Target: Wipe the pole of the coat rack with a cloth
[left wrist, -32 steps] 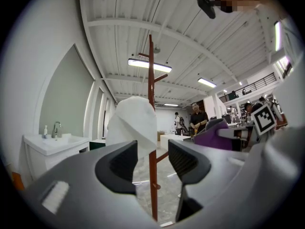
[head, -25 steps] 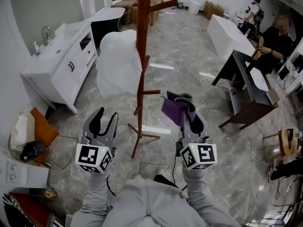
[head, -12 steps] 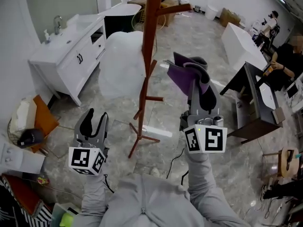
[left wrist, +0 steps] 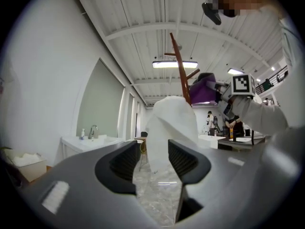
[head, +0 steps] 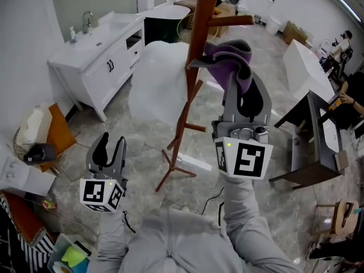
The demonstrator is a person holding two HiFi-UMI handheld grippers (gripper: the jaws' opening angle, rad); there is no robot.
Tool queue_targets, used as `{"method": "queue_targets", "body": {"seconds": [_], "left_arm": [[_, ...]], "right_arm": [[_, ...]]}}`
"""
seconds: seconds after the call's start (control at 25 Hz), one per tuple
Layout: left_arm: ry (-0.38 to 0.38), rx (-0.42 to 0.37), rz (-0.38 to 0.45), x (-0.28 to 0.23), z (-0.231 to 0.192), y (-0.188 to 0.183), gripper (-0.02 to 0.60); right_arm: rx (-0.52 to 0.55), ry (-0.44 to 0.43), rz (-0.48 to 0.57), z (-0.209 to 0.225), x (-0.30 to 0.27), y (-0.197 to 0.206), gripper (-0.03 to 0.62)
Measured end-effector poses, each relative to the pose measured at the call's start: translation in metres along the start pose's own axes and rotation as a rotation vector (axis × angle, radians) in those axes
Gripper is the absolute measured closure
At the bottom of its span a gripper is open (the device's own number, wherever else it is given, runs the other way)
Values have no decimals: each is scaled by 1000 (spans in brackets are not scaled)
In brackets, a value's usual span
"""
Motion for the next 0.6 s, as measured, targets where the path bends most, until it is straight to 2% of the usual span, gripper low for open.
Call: {"method": "queue_targets", "body": {"seconds": [0.16, 0.32, 0.6], "left_arm": [[-40, 9, -4, 0, -9, 3, 367], [-60, 15, -15, 0, -16, 8, 367], [-62, 22, -29, -3, -19, 14, 367]], "right_arm": [[17, -64, -14, -13, -12, 11, 540], [-27, -138, -55, -33, -15, 31, 540], [-77, -181, -122, -51, -9, 53, 540]]}}
Point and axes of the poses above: the fingertips, and each gripper's own axes: x backward along the fingers, z to its right, y out of its underside, the point moved 10 cm from there along x, backward along the fingers, and after that the axes turned 14 degrees about -y, right-handed, at the moved point
